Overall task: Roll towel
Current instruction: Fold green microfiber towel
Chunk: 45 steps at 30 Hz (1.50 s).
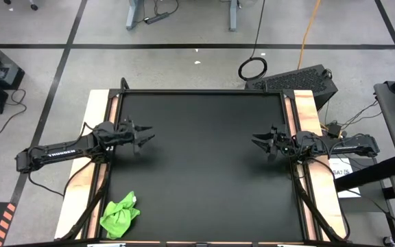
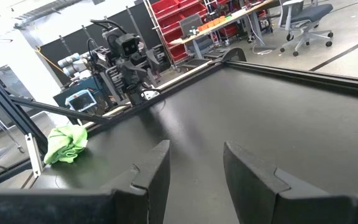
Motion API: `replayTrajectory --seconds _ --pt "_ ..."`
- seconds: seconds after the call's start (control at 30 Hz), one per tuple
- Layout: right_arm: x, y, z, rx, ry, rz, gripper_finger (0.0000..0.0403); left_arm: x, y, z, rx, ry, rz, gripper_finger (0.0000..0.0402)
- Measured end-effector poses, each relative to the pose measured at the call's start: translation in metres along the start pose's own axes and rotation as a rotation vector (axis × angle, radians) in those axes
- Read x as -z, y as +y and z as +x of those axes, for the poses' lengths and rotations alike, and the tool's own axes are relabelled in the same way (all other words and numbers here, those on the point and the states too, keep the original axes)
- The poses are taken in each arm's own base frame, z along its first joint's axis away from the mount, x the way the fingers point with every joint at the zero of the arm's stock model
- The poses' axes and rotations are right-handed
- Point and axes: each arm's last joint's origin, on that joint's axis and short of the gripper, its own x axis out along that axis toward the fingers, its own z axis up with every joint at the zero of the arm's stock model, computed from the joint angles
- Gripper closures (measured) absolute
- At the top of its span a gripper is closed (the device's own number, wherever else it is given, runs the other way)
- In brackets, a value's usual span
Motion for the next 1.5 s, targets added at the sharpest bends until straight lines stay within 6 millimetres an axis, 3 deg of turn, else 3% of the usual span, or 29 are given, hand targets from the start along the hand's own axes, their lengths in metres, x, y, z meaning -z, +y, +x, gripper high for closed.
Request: replayTrajectory --seconds 0.23,0.6,0.83,1.13,1.33,1.5 --pt "0.000 0.000 0.000 0.001 -0.002 0.000 0.0263 -0.002 0.000 0.000 -0.005 -0.015 0.181 0.0206" --pt "0.000 0.000 0.000 0.002 -0.004 0.019 0.0263 0.000 0.000 0.000 -0.003 -0.005 0.172 0.0206" --pt "0.000 0.000 0.000 -0.002 -0.001 0.080 0.0263 0.000 0.000 0.000 0.002 -0.005 -0.064 0.0206" --pt "0.000 0.006 0.000 -0.169 0.059 0.057 0.0263 -0.001 0.000 0.000 0.004 -0.006 -0.156 0.0206" --pt "-0.007 0.009 -0.001 -0.212 -0.010 0.026 0.0263 0.000 0.000 0.000 -0.008 0.003 -0.224 0.0206" --pt "-0.012 0.013 0.001 -0.240 -0.065 -0.028 0.0263 0.000 -0.004 0.000 0.138 0.019 -0.272 0.0206"
